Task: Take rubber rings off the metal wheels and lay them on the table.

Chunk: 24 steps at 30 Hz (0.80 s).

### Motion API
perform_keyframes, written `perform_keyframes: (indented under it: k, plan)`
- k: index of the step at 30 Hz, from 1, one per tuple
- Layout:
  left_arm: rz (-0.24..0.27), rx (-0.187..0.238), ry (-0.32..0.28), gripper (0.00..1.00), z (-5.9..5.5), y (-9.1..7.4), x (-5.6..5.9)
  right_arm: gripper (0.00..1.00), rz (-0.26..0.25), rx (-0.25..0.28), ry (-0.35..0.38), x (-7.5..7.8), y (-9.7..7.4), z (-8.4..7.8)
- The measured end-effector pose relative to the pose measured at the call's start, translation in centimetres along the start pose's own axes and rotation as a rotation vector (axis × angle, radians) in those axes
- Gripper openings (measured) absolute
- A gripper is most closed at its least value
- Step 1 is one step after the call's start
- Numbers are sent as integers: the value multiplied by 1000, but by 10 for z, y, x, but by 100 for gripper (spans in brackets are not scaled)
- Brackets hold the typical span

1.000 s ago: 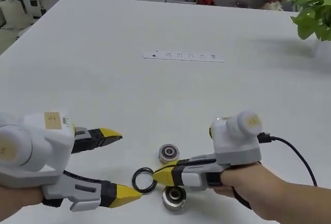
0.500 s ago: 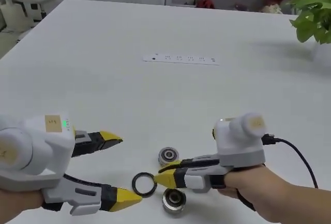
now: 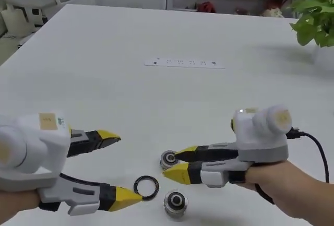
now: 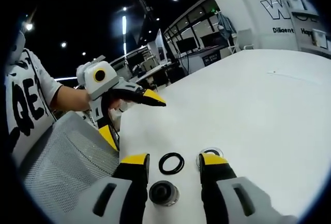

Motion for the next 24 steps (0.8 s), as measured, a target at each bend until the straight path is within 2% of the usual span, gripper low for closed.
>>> perform_keyframes:
  k: [5,10,17,22,24]
  plan:
    - [11,9,-1,74,5,-3,-2,48,-19,-13,-64,-6,-9,2]
    - [17,18,-6,75,8,-7,-2,58,-34,-24,-98,-10,-16,1]
    - [19,23,-13,78,10,-11,1,75,-68,-4,-127,-14,-29,2]
    - [31,29,-15,81,12,-15,1,79,-95,-17,-158,-16,-36,0]
    - [45,22,-21,85,13,-16,1,80,-108,-24,-172,-17,-39,-1]
Point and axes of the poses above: the centre of the closed fingertips' face, and the gripper's own axes: y roughly forward along the fingers, x roughly to its right, z roughly out of its top, the point moved 9 cm from there along -y, roughly backward along the fingers, and after that the axes turned 9 degrees about z, right-handed, at the moved point
